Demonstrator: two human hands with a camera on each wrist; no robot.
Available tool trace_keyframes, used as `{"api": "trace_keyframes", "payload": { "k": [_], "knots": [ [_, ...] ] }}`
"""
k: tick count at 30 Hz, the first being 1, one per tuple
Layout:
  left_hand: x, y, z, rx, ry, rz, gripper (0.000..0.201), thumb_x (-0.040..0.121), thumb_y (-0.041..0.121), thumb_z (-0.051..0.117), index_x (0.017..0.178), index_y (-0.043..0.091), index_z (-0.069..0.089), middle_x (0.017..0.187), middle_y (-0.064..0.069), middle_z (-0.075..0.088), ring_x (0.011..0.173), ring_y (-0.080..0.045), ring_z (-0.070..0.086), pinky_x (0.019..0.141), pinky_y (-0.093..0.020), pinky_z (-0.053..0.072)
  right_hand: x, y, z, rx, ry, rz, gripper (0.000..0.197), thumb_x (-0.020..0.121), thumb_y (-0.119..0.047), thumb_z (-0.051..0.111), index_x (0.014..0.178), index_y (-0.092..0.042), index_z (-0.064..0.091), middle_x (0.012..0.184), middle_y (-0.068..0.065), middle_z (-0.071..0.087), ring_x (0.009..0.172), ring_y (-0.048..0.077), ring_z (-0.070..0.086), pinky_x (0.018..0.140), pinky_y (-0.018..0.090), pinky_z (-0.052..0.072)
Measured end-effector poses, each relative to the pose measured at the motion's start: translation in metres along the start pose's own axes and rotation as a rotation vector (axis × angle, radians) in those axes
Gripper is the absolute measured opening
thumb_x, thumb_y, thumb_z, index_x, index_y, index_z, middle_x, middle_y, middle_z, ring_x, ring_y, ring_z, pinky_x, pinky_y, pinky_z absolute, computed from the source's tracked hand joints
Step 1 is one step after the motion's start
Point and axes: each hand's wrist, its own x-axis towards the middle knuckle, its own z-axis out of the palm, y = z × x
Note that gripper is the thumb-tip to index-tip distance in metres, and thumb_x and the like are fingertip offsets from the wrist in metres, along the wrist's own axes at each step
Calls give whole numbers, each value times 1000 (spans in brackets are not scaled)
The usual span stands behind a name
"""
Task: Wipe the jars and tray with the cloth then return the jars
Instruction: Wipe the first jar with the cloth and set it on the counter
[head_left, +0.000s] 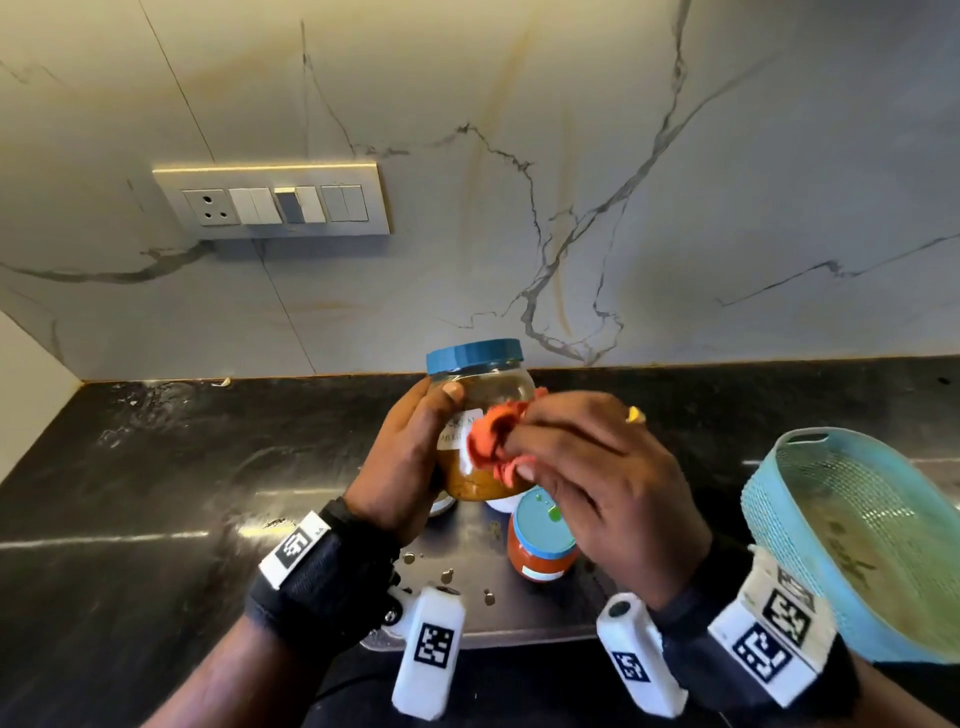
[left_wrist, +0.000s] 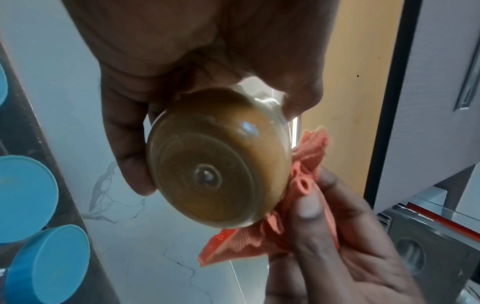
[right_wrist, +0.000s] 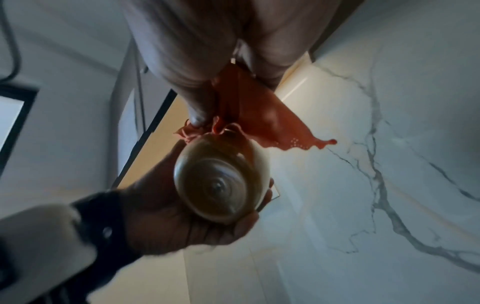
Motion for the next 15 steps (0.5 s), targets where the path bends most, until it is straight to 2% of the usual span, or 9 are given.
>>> {"api": "trace_keyframes", "payload": {
  "k": [2,5,7,10,12,15],
  "knots": [
    [1,-1,-3,14,-12,-9,64,90,40,58,139,-2,53,133,-29,63,126,-50,57,106,-73,40,-2,5,-1,-6,-42,-35,17,98,-13,63,108,-8,75,111,7,67,105,21,63,98,29,51],
    [1,-1,2,24,-10,16,61,88,40,60,133,-1,57,128,-26,66,123,-48,60,103,-68,46,12,22,-3,97,48,150,17,95,-12,66,110,-8,72,108,4,67,100,17,65,86,37,56],
    [2,0,7,-15,4,26,61,89,38,59,132,-4,56,128,-28,65,124,-49,59,103,-65,49,19,25,-6,149,115,214,18,93,-10,68,111,-7,70,106,3,68,99,17,66,82,40,57],
    [3,10,11,-124,-36,9,64,88,39,54,135,-5,55,127,-28,66,113,-39,67,91,-51,59,15,10,-4,86,96,121,19,93,-12,70,111,-8,74,112,6,67,106,19,65,91,34,54],
    [1,15,10,-164,-109,-26,74,82,42,58,137,-7,54,129,-29,64,108,-35,68,82,-42,60,5,0,-1,36,49,45,19,94,-13,70,111,-9,75,115,8,66,108,21,64,96,33,52],
    [-1,17,4,-176,-183,-17,93,71,44,79,141,-8,49,138,-34,56,113,-37,65,86,-45,59,2,0,0,16,71,39,20,92,-10,72,112,-8,76,116,10,67,109,24,64,96,35,52]
  ]
}}
